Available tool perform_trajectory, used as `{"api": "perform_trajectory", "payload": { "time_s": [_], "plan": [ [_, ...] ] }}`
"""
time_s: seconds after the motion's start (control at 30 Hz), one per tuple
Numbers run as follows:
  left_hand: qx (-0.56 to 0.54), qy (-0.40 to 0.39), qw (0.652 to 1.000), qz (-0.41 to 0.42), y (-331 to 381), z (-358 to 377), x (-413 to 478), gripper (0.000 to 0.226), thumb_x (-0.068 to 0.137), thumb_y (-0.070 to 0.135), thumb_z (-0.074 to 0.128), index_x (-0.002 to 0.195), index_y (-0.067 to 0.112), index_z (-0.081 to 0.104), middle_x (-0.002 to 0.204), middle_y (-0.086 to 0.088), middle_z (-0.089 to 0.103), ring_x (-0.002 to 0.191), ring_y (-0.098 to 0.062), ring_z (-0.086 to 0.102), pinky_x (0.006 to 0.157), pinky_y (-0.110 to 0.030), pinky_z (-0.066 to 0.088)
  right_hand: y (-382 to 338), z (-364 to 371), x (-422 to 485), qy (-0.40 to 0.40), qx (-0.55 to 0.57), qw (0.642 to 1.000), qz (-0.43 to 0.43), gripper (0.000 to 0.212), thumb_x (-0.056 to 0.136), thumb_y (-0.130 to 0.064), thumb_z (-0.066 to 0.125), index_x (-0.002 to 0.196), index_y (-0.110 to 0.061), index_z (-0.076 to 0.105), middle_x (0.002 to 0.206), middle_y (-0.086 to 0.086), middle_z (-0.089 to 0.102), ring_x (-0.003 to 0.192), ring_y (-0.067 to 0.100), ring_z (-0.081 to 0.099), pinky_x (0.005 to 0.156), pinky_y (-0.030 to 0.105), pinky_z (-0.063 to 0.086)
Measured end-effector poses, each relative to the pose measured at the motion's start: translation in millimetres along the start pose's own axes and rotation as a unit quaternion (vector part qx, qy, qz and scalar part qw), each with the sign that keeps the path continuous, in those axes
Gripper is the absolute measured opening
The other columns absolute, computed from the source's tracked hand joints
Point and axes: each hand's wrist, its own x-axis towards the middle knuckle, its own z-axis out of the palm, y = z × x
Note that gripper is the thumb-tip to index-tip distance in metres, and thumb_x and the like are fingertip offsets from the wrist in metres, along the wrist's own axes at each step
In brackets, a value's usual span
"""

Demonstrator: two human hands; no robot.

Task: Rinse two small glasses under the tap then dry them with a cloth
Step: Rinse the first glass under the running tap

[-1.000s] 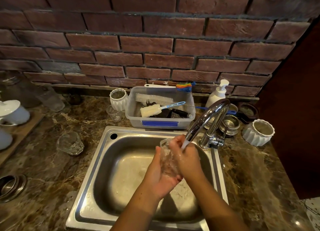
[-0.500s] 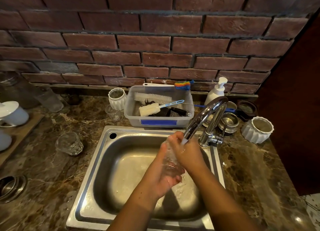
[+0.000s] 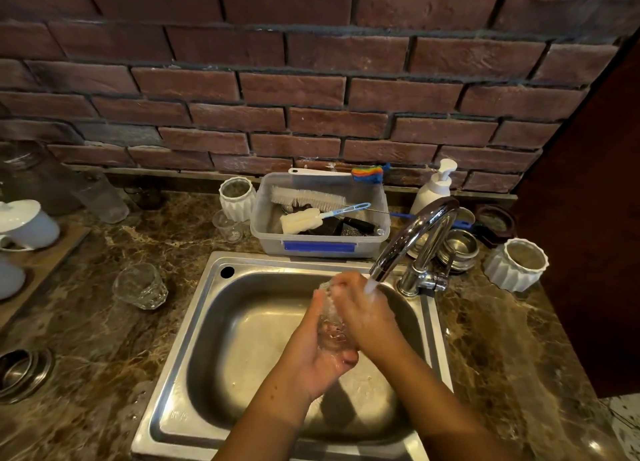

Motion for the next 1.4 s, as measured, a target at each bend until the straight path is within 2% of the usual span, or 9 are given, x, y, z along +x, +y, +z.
{"api": "perform_trajectory", "payload": {
  "time_s": [0.13, 0.3, 0.53, 0.67, 0.8, 0.9, 1.0, 1.17, 1.4],
  "plan": [
    [-0.024, 0.012, 1.0, -0.007, -2.7, 2.0, -4.3, 0.061, 0.093, 0.053, 0.061, 0.129, 0.004, 0.066, 0.13, -0.021, 0.068, 0.125, -0.031, 0.061, 0.103, -0.039, 0.044, 10.6, 3.0, -0.3, 0.029, -0.179, 0.975, -0.129, 0.037, 0.094, -0.058, 0.046, 0.125, -0.037, 0.047, 0.112, -0.005, 0.058, 0.101, 0.012, 0.056, 0.084, 0.028, 0.048],
    [-0.032, -0.049, 0.998, -0.033, -10.1, 1.6, -1.8, 0.061, 0.092, 0.06, 0.055, 0.119, 0.007, 0.07, 0.104, -0.017, 0.071, 0.081, -0.024, 0.067, 0.053, -0.027, 0.048, -3.1, -7.5, 22.6, 0.025, 0.043, 0.994, 0.098, 0.035, 0.088, -0.057, 0.06, 0.102, -0.024, 0.061, 0.091, 0.002, 0.06, 0.083, 0.016, 0.061, 0.06, 0.023, 0.042],
    [0.179, -0.009, 0.984, 0.019, -18.6, -0.5, 4.6, 0.063, 0.093, 0.061, 0.053, 0.124, 0.008, 0.068, 0.1, -0.019, 0.071, 0.078, -0.027, 0.067, 0.059, -0.031, 0.047, 3.9, -14.4, 22.7, 0.117, 0.08, 0.989, 0.039, 0.026, 0.096, -0.036, 0.063, 0.073, -0.025, 0.063, 0.07, -0.002, 0.064, 0.064, 0.01, 0.063, 0.05, 0.014, 0.04],
    [0.108, -0.007, 0.994, 0.025, -14.4, 4.6, 2.1, 0.058, 0.09, 0.054, 0.064, 0.126, 0.008, 0.068, 0.109, -0.023, 0.072, 0.085, -0.027, 0.066, 0.062, -0.031, 0.047, 11.4, -10.8, 7.0, 0.079, 0.048, 0.995, -0.036, 0.014, 0.095, -0.039, 0.063, 0.087, -0.029, 0.069, 0.082, -0.001, 0.071, 0.073, 0.011, 0.069, 0.064, 0.024, 0.054],
    [0.0, -0.007, 1.0, 0.004, -11.6, 9.0, -0.7, 0.053, 0.097, 0.05, 0.056, 0.124, 0.006, 0.068, 0.117, -0.021, 0.073, 0.105, -0.034, 0.073, 0.078, -0.044, 0.06, 15.3, 2.2, -9.0, 0.005, -0.193, 0.978, -0.084, 0.054, 0.09, -0.06, 0.049, 0.138, -0.037, 0.042, 0.123, -0.002, 0.048, 0.113, 0.012, 0.049, 0.092, 0.031, 0.05],
    [0.001, 0.01, 1.0, -0.006, -14.6, 9.4, -1.6, 0.06, 0.093, 0.053, 0.059, 0.129, 0.006, 0.067, 0.119, -0.021, 0.073, 0.102, -0.03, 0.07, 0.079, -0.037, 0.053, 7.4, -1.2, 0.7, 0.08, -0.273, 0.952, -0.111, 0.036, 0.097, -0.051, 0.041, 0.114, -0.024, 0.056, 0.097, -0.002, 0.059, 0.091, 0.013, 0.059, 0.069, 0.024, 0.043],
    [0.008, 0.003, 1.0, -0.003, -13.5, 9.4, -1.0, 0.06, 0.093, 0.056, 0.058, 0.129, 0.008, 0.068, 0.109, -0.018, 0.073, 0.088, -0.026, 0.069, 0.062, -0.029, 0.046, 5.6, -13.0, 7.5, 0.067, -0.107, 0.992, -0.02, 0.026, 0.094, -0.045, 0.054, 0.091, -0.022, 0.064, 0.079, -0.005, 0.066, 0.07, 0.004, 0.064, 0.06, 0.021, 0.046],
    [0.015, 0.005, 1.0, 0.005, -9.4, 3.7, -1.5, 0.057, 0.094, 0.054, 0.056, 0.122, 0.005, 0.067, 0.119, -0.019, 0.073, 0.109, -0.034, 0.07, 0.096, -0.045, 0.053, -1.0, -7.1, -10.2, 0.032, -0.225, 0.963, -0.148, 0.043, 0.088, -0.061, 0.048, 0.118, -0.032, 0.048, 0.104, -0.003, 0.058, 0.092, 0.011, 0.058, 0.076, 0.027, 0.054],
    [-0.011, -0.061, 0.998, -0.032, -14.1, 2.8, -3.5, 0.065, 0.093, 0.061, 0.05, 0.108, 0.002, 0.074, 0.091, -0.02, 0.066, 0.062, -0.022, 0.06, 0.042, -0.022, 0.041, -9.3, -18.1, 15.3, 0.085, 0.115, 0.986, 0.086, 0.033, 0.097, -0.028, 0.062, 0.067, -0.016, 0.055, 0.053, -0.008, 0.054, 0.051, 0.007, 0.052, 0.056, 0.021, 0.042]
  ]
}}
